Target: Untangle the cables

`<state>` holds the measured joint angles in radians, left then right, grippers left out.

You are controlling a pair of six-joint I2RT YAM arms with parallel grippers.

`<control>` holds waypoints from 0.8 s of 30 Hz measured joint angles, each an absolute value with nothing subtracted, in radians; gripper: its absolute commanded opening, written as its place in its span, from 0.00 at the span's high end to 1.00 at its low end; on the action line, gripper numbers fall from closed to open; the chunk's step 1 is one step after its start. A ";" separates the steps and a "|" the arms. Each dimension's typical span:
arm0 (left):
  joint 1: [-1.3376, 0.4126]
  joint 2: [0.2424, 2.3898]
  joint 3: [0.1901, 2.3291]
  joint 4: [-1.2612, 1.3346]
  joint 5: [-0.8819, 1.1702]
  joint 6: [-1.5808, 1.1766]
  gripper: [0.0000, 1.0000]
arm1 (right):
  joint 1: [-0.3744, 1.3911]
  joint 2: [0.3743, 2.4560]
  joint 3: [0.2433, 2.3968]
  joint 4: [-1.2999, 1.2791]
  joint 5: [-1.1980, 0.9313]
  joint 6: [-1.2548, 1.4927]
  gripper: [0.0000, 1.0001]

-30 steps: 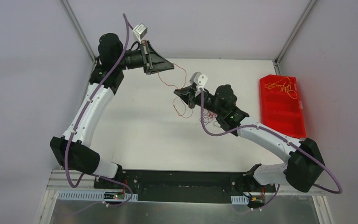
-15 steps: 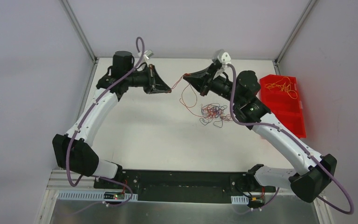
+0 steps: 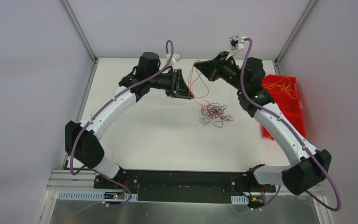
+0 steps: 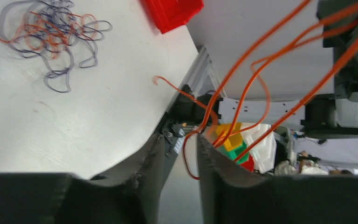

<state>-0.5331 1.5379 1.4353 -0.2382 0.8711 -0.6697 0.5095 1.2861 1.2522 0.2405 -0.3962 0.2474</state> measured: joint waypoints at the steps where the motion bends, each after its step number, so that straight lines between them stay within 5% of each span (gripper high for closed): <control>1: -0.520 1.536 1.433 -0.239 0.868 -0.670 0.49 | 0.491 1.285 1.253 0.241 -0.393 0.257 1.00; 7: -0.293 1.489 1.356 -0.175 0.856 -0.737 0.02 | 0.359 1.178 1.207 0.141 -0.417 0.284 1.00; 13: -0.133 1.400 1.276 0.002 0.884 -0.855 0.01 | 0.182 1.024 1.086 0.046 -0.418 0.284 1.00; 24: -0.141 1.355 1.199 0.140 0.916 -0.895 0.01 | -0.347 1.030 1.216 -0.289 -0.673 0.077 1.00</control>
<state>-0.1413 1.3548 1.1992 0.1402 0.9157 -0.8948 -0.3473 1.0298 1.2160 -0.2890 -0.6735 0.0772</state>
